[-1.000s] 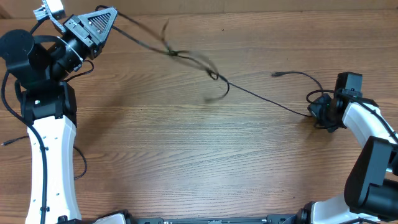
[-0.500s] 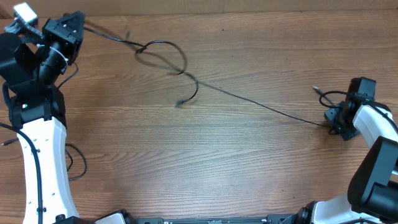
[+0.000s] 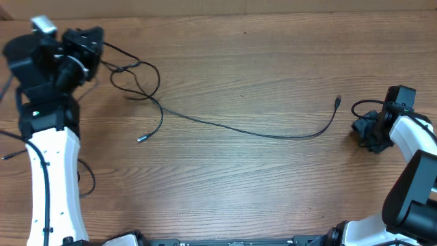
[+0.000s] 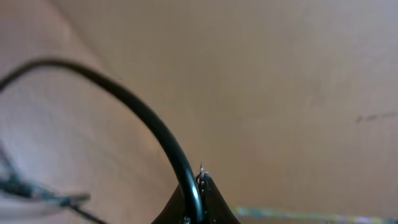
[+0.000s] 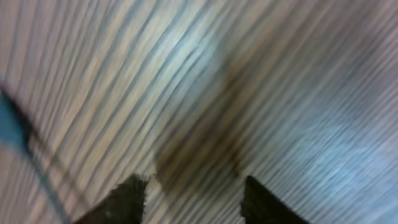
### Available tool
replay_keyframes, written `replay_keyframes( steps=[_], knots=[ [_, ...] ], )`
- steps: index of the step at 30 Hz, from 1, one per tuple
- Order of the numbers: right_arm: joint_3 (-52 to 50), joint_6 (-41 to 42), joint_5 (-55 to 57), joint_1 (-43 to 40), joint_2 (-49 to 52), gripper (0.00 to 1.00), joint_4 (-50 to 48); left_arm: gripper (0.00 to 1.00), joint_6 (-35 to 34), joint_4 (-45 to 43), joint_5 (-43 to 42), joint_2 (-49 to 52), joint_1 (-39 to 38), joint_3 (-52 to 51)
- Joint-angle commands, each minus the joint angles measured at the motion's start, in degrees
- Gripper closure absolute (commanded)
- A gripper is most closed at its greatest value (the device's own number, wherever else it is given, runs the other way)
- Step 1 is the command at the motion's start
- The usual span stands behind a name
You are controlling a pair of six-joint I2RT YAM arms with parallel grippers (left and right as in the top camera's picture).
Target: Untangle cables
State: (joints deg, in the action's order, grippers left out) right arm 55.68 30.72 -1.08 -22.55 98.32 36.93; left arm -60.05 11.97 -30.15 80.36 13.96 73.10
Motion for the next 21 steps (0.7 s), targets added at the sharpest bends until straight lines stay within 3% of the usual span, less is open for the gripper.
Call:
replay_keyframes(
  steps=[1, 4, 7, 14, 21],
  knots=[
    [0.7, -2.6, -7.5, -0.3, -2.7, 0.48, 1.2, 0.96, -7.5, 4.1, -0.8, -1.3, -4.2, 1.0],
    [1.1, -3.0, -10.1, -0.3, -7.1, 0.45, 2.3, 0.96, -12.0, 5.4, -0.9, -1.3, -7.1, 1.0],
    [1.1, -5.8, -17.9, -0.3, -12.6, 0.28, 3.4, 0.96, -17.6, 4.7, -1.0, -1.3, -10.1, 1.0],
    [1.0, -15.5, -34.5, 2.4, -20.2, 0.27, 6.9, 0.96, -31.9, -1.1, -1.0, -1.3, -18.3, 1.0],
    [0.5, -17.9, -38.8, 11.6, -20.4, 0.27, 8.7, 0.96, -32.7, -9.8, -1.0, -1.3, -23.6, 1.0]
  ],
)
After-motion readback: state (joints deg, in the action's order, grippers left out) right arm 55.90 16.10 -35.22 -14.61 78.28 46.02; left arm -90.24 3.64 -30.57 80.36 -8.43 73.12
